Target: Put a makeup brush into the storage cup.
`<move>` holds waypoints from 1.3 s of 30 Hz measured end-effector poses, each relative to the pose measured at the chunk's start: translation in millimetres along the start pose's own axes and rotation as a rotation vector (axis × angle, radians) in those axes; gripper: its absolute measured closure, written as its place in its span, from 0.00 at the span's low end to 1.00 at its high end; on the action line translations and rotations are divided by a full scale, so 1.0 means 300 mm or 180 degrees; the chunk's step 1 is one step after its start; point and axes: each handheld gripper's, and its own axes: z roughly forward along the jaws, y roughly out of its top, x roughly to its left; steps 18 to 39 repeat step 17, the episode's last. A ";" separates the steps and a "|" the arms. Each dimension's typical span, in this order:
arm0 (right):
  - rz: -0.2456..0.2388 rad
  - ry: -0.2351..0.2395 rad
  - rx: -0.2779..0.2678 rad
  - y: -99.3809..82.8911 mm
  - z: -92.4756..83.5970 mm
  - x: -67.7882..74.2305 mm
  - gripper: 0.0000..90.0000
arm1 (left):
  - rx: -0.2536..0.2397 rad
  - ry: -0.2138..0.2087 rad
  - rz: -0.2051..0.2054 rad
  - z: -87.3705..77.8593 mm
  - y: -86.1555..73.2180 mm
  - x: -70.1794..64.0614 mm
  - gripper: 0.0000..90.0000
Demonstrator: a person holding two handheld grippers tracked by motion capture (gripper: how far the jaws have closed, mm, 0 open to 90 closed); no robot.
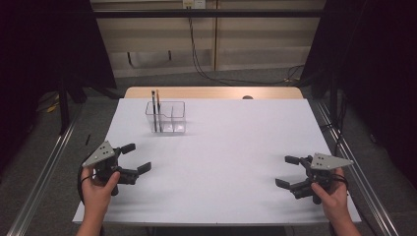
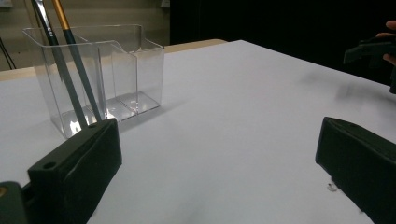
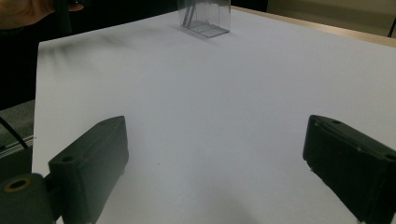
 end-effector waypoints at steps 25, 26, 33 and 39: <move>0.0005 -0.0030 -0.0019 -0.001 -0.005 -0.006 0.07 | -0.0005 0.0016 0.0015 -0.023 -0.009 -0.002 0.00; 0.0005 -0.0030 -0.0019 -0.001 -0.005 -0.006 0.07 | -0.0005 0.0016 0.0015 -0.023 -0.009 -0.002 0.00; 0.0005 -0.0030 -0.0019 -0.001 -0.005 -0.006 0.07 | -0.0005 0.0016 0.0015 -0.023 -0.009 -0.002 0.00; 0.0005 -0.0030 -0.0019 -0.001 -0.005 -0.006 0.07 | -0.0005 0.0016 0.0015 -0.023 -0.009 -0.002 0.00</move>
